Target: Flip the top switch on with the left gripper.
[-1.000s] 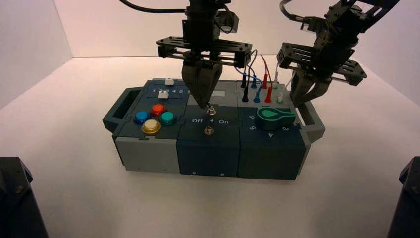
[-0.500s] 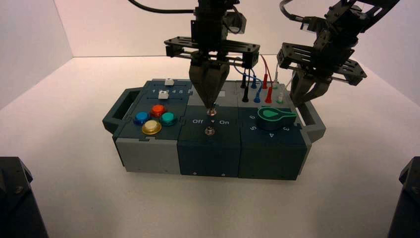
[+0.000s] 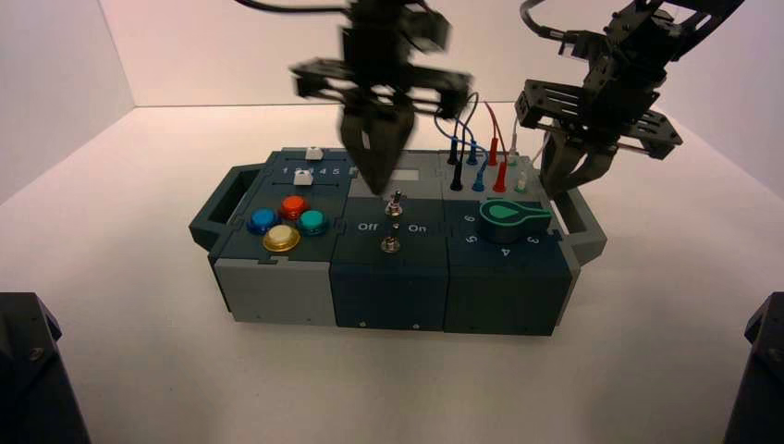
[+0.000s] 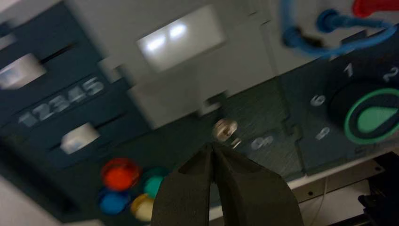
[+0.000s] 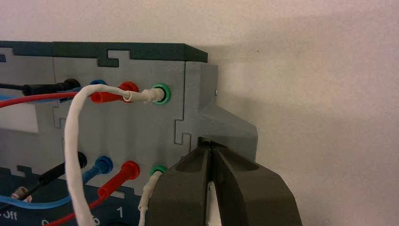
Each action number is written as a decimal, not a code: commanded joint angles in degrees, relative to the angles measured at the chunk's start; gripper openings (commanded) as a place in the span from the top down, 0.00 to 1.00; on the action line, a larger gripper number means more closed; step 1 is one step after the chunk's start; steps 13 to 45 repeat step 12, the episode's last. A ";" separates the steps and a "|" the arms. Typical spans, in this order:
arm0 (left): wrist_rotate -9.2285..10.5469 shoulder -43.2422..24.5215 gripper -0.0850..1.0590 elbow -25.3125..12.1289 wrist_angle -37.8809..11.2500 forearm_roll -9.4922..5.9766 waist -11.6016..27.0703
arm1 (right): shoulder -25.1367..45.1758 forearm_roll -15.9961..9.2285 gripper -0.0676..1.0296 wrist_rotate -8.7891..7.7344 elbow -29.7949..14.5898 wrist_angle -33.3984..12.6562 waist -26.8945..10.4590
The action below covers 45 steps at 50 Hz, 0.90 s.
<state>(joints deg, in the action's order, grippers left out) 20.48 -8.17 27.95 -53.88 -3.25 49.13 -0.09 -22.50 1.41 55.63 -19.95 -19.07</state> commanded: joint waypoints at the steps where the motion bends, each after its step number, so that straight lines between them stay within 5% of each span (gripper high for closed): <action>1: 0.18 5.19 0.95 1.85 1.93 0.18 -2.11 | 2.02 -0.18 0.96 -0.88 -0.35 0.53 -2.55; 45: 0.18 6.15 0.95 2.81 2.55 0.26 -2.64 | 2.29 -0.09 0.96 -0.97 -0.53 0.35 -2.55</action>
